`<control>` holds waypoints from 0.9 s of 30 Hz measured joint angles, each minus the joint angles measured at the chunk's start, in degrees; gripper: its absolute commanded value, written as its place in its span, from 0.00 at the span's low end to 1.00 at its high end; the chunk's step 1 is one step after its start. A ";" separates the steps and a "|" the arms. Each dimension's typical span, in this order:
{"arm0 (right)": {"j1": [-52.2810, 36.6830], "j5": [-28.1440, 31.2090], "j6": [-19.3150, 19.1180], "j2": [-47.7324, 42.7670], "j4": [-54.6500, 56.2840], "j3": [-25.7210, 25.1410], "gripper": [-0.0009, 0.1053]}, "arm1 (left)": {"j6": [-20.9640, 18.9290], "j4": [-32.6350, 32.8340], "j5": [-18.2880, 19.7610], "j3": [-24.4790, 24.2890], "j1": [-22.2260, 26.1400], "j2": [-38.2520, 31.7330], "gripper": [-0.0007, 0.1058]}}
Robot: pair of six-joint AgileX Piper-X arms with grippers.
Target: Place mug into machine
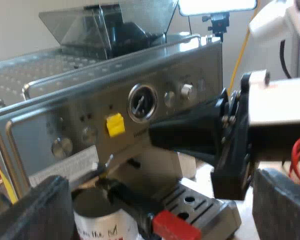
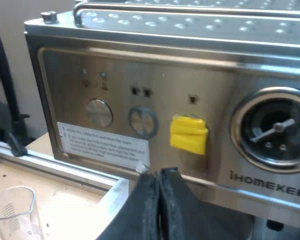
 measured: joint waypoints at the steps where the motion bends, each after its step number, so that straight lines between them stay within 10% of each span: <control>1: -0.03 0.28 0.00 0.57 0.00 -0.35 0.01 | 0.00 0.00 0.00 -0.10 0.00 0.00 0.71; 27: -0.03 10.79 2.32 8.68 -0.07 -7.89 0.01 | 0.00 3.42 0.00 -0.45 0.00 0.00 0.71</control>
